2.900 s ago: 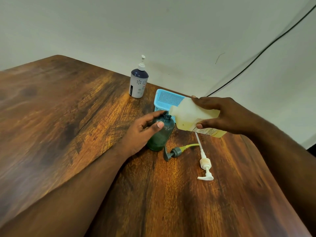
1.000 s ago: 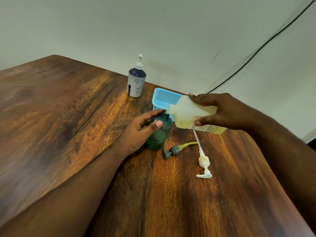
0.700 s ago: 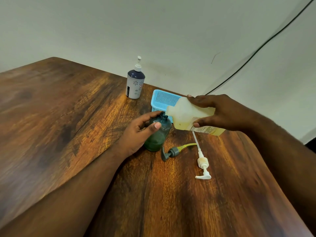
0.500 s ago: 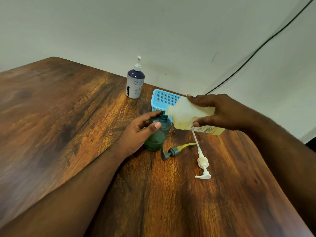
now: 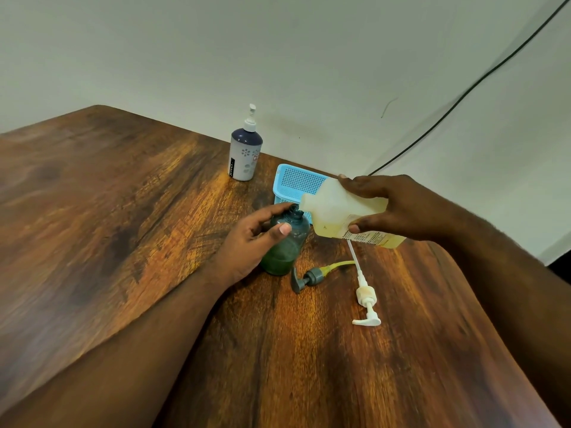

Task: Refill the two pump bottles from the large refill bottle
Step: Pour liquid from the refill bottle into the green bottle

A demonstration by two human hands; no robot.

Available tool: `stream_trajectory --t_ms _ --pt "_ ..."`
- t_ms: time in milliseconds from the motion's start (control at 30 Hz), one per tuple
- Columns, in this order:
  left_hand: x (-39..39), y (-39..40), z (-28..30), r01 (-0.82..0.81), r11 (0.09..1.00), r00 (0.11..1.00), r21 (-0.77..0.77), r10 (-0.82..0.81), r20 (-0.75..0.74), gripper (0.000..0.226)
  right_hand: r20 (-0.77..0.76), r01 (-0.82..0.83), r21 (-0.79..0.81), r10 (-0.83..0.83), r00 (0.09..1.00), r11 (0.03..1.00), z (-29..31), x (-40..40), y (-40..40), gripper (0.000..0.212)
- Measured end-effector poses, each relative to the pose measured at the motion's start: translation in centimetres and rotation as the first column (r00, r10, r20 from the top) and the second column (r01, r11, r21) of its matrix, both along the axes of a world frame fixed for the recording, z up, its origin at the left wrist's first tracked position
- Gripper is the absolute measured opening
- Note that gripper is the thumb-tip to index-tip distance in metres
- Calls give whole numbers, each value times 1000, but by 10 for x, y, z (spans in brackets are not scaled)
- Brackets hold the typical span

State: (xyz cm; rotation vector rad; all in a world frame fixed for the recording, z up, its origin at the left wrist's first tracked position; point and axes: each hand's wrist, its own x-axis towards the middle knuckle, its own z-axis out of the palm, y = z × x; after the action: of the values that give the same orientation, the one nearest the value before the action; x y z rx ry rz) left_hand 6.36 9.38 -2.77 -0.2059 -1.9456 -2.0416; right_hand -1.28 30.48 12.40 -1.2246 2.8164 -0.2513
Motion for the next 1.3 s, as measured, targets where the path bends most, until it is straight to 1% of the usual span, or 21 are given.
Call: stream_trajectory --t_ms 67,133,233,300,367,400,500,600,667,700,733,800,833,900,1000,1133,1300 --pt "0 0 -1 -5 1000 1000 -6 5 1 44 -1 10 -12 -10 1000 1000 -4 0 3 82" --pt "0 -1 -1 -17 1000 1000 -11 17 -2 46 -35 30 -22 -30 999 999 -6 4 6 84" --pt "1 -1 -1 -16 1000 1000 0 16 8 45 -91 95 14 -93 991 995 -13 16 9 76" --pt "2 0 0 -13 1000 1000 13 12 7 41 -87 98 -59 -103 991 993 -24 18 12 73" --pt "3 1 2 -21 1000 1000 10 21 7 37 -35 95 -171 -103 994 981 -34 16 14 73" --pt "3 2 2 -25 1000 1000 7 25 7 37 -11 98 -202 -102 995 975 -38 16 15 72" --pt "4 2 3 -21 1000 1000 0 21 15 41 26 111 -253 -108 994 961 -46 18 19 71" --pt "4 1 3 -15 1000 1000 0 15 26 42 21 103 -252 -101 995 962 -59 16 25 72" --pt "5 1 4 -12 1000 1000 -5 12 29 41 24 168 -305 -169 985 937 -68 16 32 73" --pt "5 1 4 -11 1000 1000 -9 11 26 42 46 215 -376 -213 976 901 -71 17 35 73" --pt "6 1 4 -11 1000 1000 -13 11 25 43 120 258 -483 -229 966 837 -73 18 36 72" --pt "5 1 4 -11 1000 1000 -17 11 25 43 311 332 -684 -153 938 649 -80 17 41 64" --pt "5 1 3 -10 1000 1000 -17 10 21 42 367 371 -738 -125 922 563 -84 15 44 61" --pt "5 1 3 -10 1000 1000 -20 10 20 41 405 415 -784 -127 905 462 -90 10 49 66" --pt "4 1 3 -15 1000 1000 -20 16 17 42 425 447 -817 -144 894 364 -98 5 55 85" --pt "5 2 3 -13 1000 999 -2 13 30 43 424 468 -828 -200 883 310 -109 3 60 80" --pt "7 4 5 -11 1000 999 20 10 38 39 438 542 -809 -383 813 226 -118 1 71 79"
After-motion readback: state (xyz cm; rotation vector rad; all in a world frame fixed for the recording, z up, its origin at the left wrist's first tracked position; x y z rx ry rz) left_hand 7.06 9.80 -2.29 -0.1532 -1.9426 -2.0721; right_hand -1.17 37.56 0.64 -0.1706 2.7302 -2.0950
